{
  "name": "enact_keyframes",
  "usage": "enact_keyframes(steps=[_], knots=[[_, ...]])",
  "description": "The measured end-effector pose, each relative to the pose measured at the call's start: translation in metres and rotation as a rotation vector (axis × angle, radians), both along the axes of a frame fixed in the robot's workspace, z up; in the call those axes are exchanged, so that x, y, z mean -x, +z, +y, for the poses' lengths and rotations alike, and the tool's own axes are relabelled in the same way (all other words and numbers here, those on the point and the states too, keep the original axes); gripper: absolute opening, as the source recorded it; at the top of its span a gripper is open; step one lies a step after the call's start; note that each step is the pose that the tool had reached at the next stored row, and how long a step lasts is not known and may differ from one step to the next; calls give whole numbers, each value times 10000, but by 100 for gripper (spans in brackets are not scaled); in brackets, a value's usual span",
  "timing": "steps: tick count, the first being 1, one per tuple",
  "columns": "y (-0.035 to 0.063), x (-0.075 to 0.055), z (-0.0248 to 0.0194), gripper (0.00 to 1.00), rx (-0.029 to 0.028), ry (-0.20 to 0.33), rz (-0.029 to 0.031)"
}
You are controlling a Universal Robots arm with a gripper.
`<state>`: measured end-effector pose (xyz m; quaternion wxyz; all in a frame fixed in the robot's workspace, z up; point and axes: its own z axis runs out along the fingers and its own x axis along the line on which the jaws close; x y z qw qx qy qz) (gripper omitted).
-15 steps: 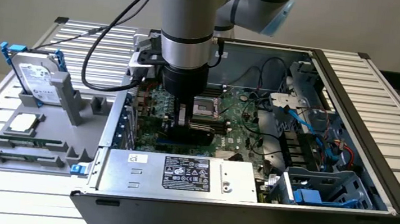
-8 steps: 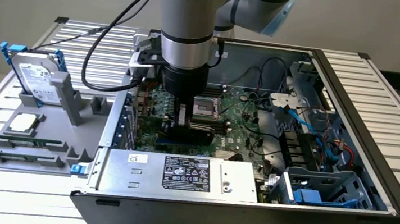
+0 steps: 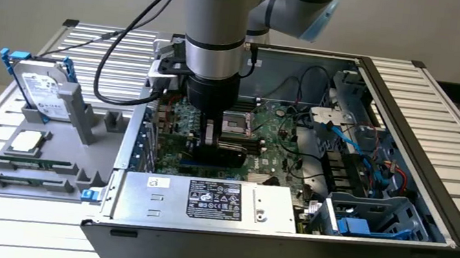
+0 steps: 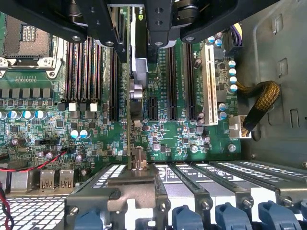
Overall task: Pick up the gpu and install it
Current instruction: 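Insert the gpu into the slot, then press down on the gpu until it lock into place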
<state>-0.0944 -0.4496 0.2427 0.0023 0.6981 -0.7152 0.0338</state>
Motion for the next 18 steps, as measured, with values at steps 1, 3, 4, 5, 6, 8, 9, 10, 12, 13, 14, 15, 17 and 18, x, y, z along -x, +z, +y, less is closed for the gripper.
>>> enact_keyframes(steps=[1, 3, 4, 5, 6, 8, 9, 10, 12, 13, 14, 15, 17, 18], knots=[[0, 0, 0, 27, 0, 0, 0], [0, 0, 0, 27, 0, 0, 0], [0, 0, 0, 27, 0, 0, 0], [0, 0, 0, 27, 0, 0, 0], [0, 0, 0, 27, 1, 0, 0], [0, 0, 0, 27, 0, 0, 0], [0, 0, 0, 27, 0, 0, 0], [0, 0, 0, 27, 0, -1, 0], [0, 0, 0, 27, 0, 0, 0], [0, 0, 0, 27, 0, 0, 0], [0, 0, 0, 27, 0, 0, 0], [0, 0, 0, 27, 0, 0, 0], [0, 0, 0, 27, 0, 0, 0], [0, 0, 0, 27, 0, 0, 0]])
